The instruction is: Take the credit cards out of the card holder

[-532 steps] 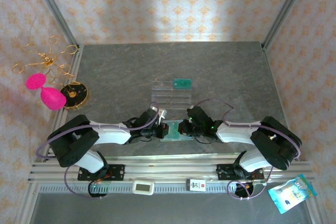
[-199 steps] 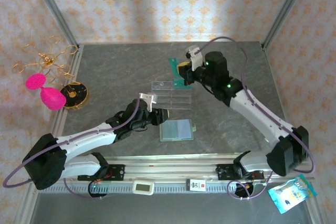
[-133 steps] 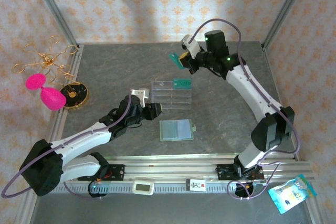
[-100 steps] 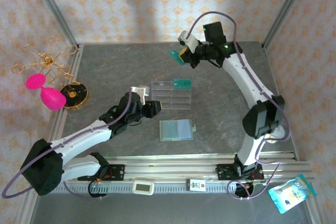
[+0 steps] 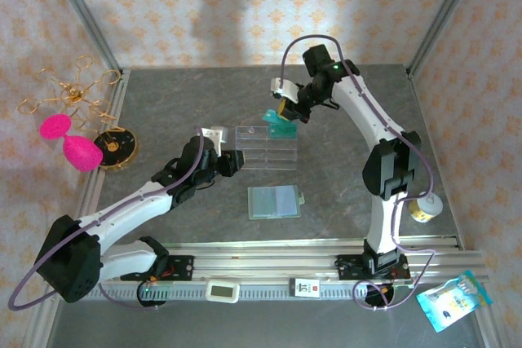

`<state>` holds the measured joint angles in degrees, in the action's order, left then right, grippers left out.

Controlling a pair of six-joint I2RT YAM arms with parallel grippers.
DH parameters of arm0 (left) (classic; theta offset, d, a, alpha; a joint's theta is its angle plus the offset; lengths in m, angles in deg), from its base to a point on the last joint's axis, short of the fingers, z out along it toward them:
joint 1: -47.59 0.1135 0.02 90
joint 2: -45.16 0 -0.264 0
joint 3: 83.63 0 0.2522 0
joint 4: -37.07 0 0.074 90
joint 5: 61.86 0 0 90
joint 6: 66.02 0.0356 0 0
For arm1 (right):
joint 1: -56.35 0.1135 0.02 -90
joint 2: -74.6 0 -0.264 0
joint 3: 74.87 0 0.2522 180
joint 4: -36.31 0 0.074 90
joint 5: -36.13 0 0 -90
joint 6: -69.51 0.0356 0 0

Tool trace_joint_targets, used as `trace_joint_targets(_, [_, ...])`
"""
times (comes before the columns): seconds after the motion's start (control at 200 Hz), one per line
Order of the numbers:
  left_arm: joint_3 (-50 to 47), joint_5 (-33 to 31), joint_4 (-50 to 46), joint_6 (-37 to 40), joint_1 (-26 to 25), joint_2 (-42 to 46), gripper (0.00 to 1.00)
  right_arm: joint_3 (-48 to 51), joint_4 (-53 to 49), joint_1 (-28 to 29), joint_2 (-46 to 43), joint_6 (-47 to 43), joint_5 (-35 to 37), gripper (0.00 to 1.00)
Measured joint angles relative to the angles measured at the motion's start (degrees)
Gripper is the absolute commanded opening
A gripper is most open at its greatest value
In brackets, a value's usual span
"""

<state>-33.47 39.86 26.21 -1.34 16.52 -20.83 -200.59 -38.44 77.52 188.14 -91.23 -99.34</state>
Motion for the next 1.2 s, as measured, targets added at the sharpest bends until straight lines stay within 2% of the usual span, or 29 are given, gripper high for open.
trace_joint_targets(0.441, [2.14,-0.66,-0.83,1.86,0.85,-1.6,0.44,1.46,-0.04,-0.39,0.61,-4.52,4.52,0.0])
trace_joint_targets(1.201, [2.47,-0.42,-0.98,1.88,1.51,-2.78,0.44,5.25,5.05,-0.02,2.78,-2.8,9.79,0.01])
